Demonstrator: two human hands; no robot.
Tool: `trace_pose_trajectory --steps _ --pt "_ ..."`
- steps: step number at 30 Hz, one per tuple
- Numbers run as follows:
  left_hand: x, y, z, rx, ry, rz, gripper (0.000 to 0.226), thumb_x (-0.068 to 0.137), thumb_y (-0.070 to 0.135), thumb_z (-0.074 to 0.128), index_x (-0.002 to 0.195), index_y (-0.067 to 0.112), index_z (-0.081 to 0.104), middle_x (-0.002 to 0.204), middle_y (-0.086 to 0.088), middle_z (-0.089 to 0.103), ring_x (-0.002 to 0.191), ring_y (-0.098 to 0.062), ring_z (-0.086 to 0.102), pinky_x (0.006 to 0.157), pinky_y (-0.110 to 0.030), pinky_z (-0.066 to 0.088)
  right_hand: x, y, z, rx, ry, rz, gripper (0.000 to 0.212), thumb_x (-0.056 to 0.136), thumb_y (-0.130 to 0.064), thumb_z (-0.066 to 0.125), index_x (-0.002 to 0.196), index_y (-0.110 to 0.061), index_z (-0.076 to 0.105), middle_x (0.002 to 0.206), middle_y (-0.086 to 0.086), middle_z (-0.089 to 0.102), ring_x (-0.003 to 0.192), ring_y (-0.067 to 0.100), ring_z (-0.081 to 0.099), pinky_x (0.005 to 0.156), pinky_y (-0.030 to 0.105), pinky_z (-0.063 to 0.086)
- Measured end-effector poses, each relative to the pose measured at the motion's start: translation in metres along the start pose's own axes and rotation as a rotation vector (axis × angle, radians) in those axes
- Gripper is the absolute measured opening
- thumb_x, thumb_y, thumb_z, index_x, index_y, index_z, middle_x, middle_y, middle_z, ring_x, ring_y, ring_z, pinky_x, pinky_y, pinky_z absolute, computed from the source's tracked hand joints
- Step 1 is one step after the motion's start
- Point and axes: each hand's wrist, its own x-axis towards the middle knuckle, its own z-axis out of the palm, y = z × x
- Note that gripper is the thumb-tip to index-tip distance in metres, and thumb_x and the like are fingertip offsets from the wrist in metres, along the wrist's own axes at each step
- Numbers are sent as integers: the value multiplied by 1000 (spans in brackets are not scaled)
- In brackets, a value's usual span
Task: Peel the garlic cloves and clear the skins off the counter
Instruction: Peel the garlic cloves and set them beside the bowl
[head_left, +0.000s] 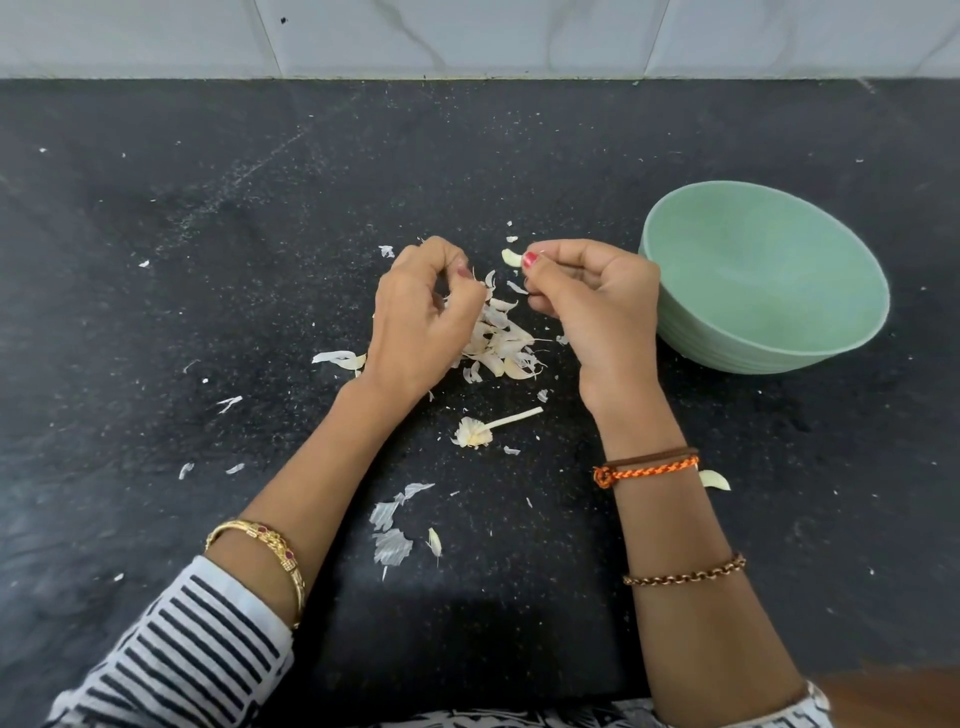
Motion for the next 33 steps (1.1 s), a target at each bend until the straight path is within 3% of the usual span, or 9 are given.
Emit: trace_pose_trajectory --steps 4,7,11,13,18,24,27,30,33 --pt "-1 -1 0 41 -8 -1 32 71 32 30 50 8 36 49 1 36 54 -14 36 53 -31 32 0 0 -1 17 -11 -9 7 82 -4 67 82 -11 69 71 1 67 64 4 61 60 14 49" --pt "-1 -1 -2 106 59 36 44 82 34 46 44 15 35 41 5 37 47 -5 33 54 -23 35 -1 0 -1 21 -19 -31 11 84 -3 63 82 -12 69 71 2 67 63 2 61 60 14 49" --pt "1 -6 -2 41 27 40 6 82 16 62 85 20 66 74 16 63 69 -2 55 60 -16 41 0 2 1 -21 -4 -81 17 83 0 63 78 -16 68 70 3 66 64 7 61 64 21 54" --pt "2 -6 -1 39 22 43 20 82 8 60 94 23 64 83 19 61 74 1 56 63 -10 40 0 3 3 -44 -4 -90 17 81 0 64 79 -16 69 72 3 67 68 10 62 68 26 55" --pt "2 -1 0 -59 28 -29 20 86 5 59 98 20 62 83 17 59 72 5 54 62 -11 42 1 6 4 -57 1 -98 14 81 -2 66 80 -16 70 74 3 69 71 12 64 71 30 57" --pt "1 -2 1 -93 -13 1 10 87 23 56 92 21 65 78 13 61 72 -6 52 63 -16 39 2 10 5 -66 15 -123 11 80 -2 67 82 -12 71 75 5 70 73 16 67 72 35 58" --pt "2 -1 0 -138 -41 9 4 84 31 60 85 27 63 73 16 62 70 -4 54 61 -23 44 2 10 4 -82 -4 -161 12 80 0 68 81 -12 71 75 2 70 70 9 66 69 29 57" --pt "2 0 0 -196 -28 -14 5 84 25 62 81 29 61 73 18 63 70 -1 55 66 -27 47 1 8 5 -114 -26 -179 19 81 0 66 77 -19 69 72 -4 68 66 3 64 67 23 55" --pt "2 3 3 -260 -19 -34 6 82 19 62 81 24 62 76 11 64 72 -3 58 68 -22 49 -1 7 7 -120 -29 -146 21 83 -2 63 77 -21 68 71 -5 67 68 5 64 68 27 57"
